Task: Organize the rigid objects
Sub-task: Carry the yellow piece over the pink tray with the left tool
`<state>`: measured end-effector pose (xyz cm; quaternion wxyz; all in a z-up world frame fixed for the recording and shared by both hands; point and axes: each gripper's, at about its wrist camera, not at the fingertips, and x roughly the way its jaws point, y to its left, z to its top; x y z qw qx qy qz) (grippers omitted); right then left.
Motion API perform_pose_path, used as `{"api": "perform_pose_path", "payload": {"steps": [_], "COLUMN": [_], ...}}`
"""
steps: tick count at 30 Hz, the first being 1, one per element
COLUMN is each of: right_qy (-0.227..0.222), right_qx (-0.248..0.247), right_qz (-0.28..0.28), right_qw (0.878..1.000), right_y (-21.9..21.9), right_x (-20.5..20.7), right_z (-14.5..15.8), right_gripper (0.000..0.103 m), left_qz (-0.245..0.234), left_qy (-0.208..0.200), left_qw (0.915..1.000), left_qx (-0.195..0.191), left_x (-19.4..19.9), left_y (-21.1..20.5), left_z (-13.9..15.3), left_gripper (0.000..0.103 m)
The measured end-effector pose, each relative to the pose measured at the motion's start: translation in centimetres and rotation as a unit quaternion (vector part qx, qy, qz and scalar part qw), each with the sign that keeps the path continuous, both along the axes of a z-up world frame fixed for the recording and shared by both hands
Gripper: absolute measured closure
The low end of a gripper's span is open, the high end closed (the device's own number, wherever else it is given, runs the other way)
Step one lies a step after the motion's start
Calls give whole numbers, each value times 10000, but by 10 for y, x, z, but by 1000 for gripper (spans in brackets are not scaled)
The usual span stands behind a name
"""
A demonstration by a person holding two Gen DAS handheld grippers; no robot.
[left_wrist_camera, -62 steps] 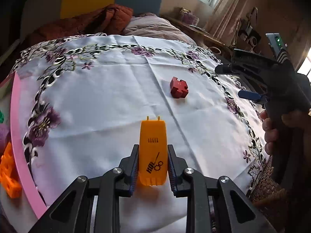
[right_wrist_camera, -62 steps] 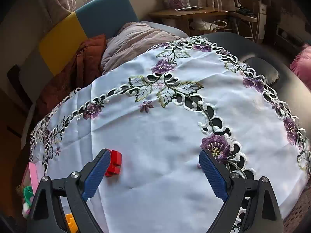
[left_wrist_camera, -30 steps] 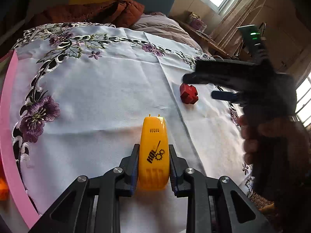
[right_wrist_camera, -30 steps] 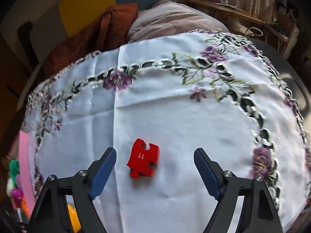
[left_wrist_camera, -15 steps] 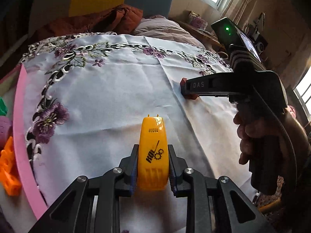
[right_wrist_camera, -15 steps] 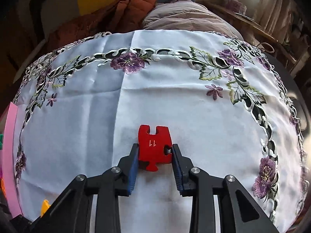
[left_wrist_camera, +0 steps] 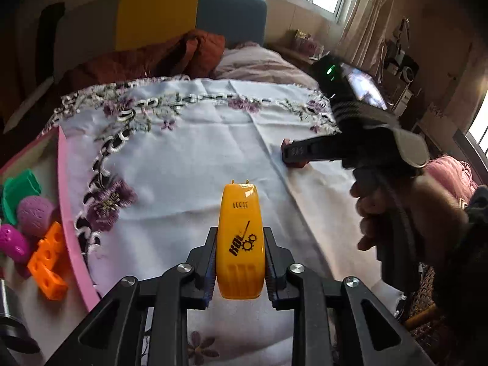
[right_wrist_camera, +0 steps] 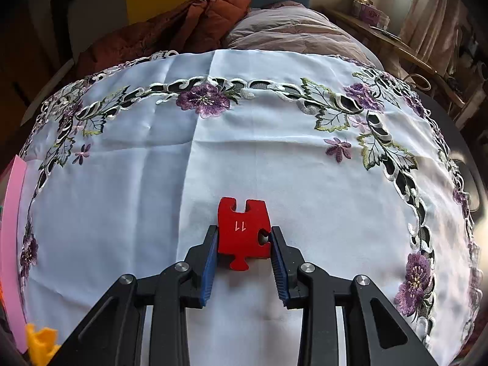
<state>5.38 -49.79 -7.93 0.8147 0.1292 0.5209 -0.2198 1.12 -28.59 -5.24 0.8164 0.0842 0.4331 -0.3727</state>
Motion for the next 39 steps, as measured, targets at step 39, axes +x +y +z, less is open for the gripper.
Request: {"api": "perform_pose_path", "payload": {"steps": [39], "right_qy": [66], "right_qx": [-188], "right_qz": [194], "right_qw": [9996], "right_y": [4], "right_x": [0], "right_z": [2], "right_gripper": [71], "left_qz": [2377], "left_qy": [488], "left_qw": [9637], "left_qx": [-1116], "left_x": [17], "left_y": [283], "left_z": [46], "left_gripper": [77]}}
